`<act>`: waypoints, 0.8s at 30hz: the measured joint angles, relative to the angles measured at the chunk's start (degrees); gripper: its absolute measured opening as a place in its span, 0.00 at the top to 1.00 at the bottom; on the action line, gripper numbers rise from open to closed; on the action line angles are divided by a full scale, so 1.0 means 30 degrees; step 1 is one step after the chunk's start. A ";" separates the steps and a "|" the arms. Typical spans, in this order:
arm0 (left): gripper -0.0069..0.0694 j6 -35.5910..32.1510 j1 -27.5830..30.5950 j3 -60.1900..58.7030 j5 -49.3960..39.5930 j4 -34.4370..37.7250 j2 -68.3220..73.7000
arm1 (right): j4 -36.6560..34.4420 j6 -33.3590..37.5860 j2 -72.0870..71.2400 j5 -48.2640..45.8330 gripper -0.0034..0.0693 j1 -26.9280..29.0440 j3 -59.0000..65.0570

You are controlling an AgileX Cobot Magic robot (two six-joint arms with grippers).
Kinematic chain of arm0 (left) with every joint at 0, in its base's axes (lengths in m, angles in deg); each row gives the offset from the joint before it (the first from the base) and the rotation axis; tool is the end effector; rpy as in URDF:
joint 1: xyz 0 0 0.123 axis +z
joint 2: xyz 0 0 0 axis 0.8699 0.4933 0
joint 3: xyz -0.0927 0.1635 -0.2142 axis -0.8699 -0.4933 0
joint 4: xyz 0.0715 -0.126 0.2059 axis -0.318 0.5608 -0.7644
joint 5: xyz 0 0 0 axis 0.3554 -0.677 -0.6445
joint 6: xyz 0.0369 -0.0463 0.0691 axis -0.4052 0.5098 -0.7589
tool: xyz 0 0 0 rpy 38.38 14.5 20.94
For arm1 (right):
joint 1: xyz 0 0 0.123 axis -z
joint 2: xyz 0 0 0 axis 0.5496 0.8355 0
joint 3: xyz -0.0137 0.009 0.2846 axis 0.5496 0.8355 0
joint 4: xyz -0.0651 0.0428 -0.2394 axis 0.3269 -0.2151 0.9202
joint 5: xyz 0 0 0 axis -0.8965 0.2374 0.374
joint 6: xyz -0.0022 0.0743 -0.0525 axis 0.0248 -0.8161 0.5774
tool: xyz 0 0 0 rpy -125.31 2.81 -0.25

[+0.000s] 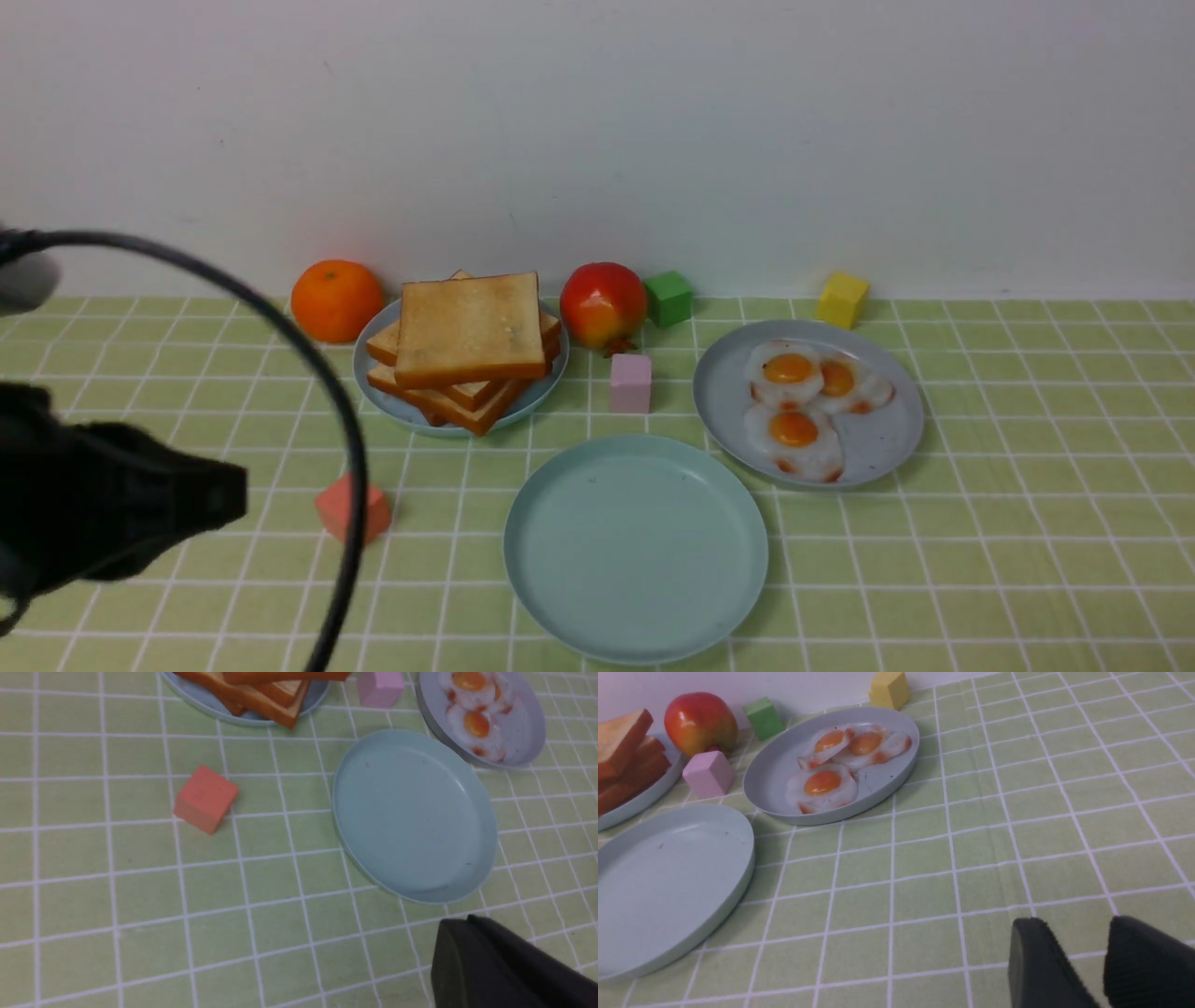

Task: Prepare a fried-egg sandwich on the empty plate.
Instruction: Use the left arm to grab a slice of bread

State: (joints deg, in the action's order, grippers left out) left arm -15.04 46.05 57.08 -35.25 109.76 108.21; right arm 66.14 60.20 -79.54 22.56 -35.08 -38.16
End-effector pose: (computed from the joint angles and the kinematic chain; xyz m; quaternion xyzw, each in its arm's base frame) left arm 0.1630 -0.0640 0.3276 0.0404 0.9016 -0.2127 0.3745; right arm 0.0521 0.0056 0.1742 0.0606 0.8015 0.0897 0.5881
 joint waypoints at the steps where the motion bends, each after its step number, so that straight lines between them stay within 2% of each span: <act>1: 0.93 0.0000 -0.0266 0.0268 0.0017 0.0023 0.0561 | -0.0163 -0.0145 0.0000 0.0138 0.62 0.0000 0.0026; 4: 0.93 -0.0179 -0.1277 0.0638 0.0017 0.0003 0.1769 | -0.1581 -0.0921 0.0000 0.1135 0.62 0.0000 0.0171; 7: 0.93 -0.0850 -0.2875 0.0690 -0.0093 -0.0567 0.2783 | -0.4488 -0.1901 0.0000 0.3080 0.62 0.0000 0.0187; 12: 0.93 -0.1467 -0.3988 0.1250 0.0100 -0.1274 0.4320 | -0.7454 -0.2333 0.0000 0.4750 0.64 0.0000 0.0003; 14: 0.93 -0.1515 -0.3991 0.1878 0.0166 -0.1680 0.5240 | -0.7706 -0.2040 0.0039 0.3514 0.67 0.0000 -0.0811; 17: 0.93 -0.1515 -0.3991 0.3835 0.0306 -0.3030 0.7494 | -0.7470 0.0139 0.1477 -0.0464 0.77 0.0000 -0.4310; 18: 0.93 -0.1515 -0.3991 0.4130 0.0306 -0.3185 0.7659 | -0.7435 0.0349 0.1638 -0.0752 0.79 0.0000 -0.4585; 20: 0.93 -0.1515 -0.4104 0.6015 0.0321 -0.4123 0.9915 | -0.6823 0.3547 0.4333 -0.4992 0.90 0.0000 -0.8759; 21: 0.93 -0.1515 -0.4132 0.6181 0.0321 -0.4207 1.0093 | -0.6823 0.3759 0.4333 -0.4992 0.91 0.0000 -0.9059; 22: 0.93 -0.1515 -0.4303 0.7327 0.0274 -0.4954 1.1335 | -0.6526 0.5047 0.5830 -0.7393 0.95 0.0000 -1.1102; 24: 0.93 -0.1153 -0.4614 0.8905 0.0123 -0.6239 1.2987 | -0.6153 0.5918 0.7822 -0.9794 0.96 -0.0248 -1.3644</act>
State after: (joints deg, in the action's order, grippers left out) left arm -18.50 32.21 83.80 -34.89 91.05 147.17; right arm 47.68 77.95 -56.07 -6.82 -35.82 -79.09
